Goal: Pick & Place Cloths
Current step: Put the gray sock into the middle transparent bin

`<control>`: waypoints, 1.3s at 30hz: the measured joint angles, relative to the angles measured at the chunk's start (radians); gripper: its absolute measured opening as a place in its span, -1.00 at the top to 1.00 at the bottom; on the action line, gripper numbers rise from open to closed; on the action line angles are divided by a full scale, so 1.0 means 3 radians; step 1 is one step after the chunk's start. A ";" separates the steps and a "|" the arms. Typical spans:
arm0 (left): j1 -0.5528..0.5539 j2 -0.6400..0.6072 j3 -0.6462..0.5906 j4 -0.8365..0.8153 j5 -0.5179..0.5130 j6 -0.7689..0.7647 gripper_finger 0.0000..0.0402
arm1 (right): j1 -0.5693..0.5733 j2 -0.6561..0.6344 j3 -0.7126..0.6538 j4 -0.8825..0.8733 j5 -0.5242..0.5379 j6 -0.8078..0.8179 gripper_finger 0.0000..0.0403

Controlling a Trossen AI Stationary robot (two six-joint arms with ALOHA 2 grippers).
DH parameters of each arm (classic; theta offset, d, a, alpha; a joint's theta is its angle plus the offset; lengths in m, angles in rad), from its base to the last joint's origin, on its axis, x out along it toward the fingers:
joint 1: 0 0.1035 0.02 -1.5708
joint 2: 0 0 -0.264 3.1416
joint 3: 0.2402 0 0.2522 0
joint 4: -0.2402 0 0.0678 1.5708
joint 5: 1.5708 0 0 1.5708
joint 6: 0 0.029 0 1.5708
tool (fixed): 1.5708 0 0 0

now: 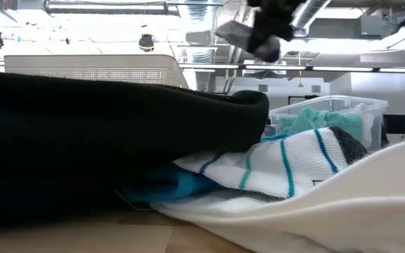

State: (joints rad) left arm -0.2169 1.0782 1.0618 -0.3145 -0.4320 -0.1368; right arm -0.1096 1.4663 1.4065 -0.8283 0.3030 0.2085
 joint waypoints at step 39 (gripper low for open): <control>0.0000 0.0000 0.0000 0.0004 -0.0001 -0.0004 0.51 | -0.0682 0.1081 0.0473 0.0010 -0.0849 -0.1124 -0.27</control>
State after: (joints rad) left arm -0.2169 1.0782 1.0618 -0.3134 -0.4324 -0.1379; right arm -0.3141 1.7907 1.5483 -0.8254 0.0484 -0.1286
